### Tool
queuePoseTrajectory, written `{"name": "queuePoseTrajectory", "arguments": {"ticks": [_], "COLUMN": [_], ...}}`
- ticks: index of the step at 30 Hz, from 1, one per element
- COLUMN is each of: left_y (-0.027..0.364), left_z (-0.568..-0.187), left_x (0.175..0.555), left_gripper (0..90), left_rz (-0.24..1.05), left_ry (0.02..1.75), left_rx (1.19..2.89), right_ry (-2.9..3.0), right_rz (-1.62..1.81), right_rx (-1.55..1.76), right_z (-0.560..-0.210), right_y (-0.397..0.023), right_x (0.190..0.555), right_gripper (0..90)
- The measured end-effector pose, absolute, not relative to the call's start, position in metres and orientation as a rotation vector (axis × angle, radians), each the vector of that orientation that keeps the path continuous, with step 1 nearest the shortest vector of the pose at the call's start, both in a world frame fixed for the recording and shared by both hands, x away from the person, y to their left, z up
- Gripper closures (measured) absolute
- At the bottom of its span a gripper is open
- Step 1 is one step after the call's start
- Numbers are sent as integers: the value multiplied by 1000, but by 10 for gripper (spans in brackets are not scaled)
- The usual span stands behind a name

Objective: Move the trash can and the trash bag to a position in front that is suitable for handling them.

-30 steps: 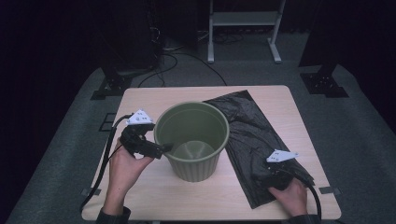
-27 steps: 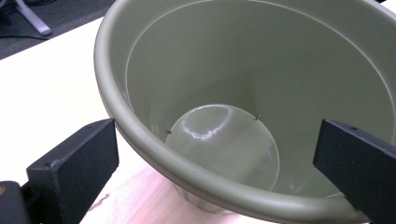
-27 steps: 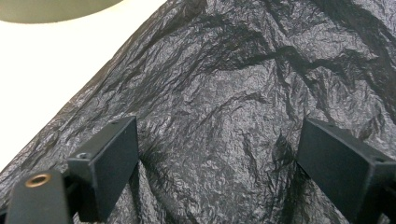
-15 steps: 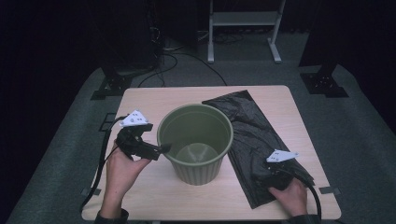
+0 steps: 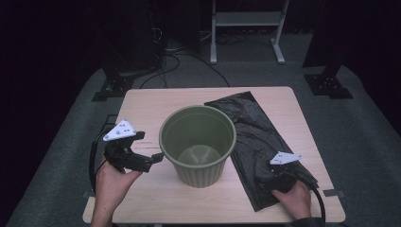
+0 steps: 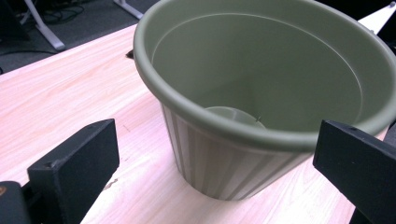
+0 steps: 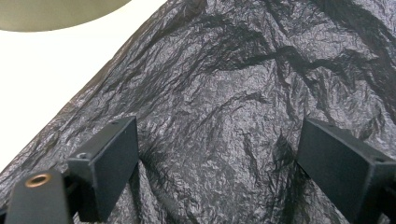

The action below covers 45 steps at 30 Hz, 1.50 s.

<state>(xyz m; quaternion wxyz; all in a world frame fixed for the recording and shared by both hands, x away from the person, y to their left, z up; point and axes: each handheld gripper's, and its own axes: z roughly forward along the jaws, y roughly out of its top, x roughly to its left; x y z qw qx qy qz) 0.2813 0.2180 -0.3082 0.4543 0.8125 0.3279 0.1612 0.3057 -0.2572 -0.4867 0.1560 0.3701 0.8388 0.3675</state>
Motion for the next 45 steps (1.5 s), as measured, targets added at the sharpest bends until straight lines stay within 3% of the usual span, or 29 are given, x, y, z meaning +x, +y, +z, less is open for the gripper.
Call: {"name": "queuePoseTrajectory", "arguments": {"ticks": [29, 45], "left_y": [230, 243], "left_z": [-423, -465], "left_x": [287, 298], "left_gripper": [0, 0], "left_rz": [446, 429], "left_ry": [839, 892], "left_rx": [2051, 2116], "right_ry": [2404, 2405], "right_rz": [1053, 1053], "right_rx": [1056, 1056], "right_z": [-487, -487], "right_y": [-257, -257], "right_x": [306, 306], "right_gripper": [113, 113]}}
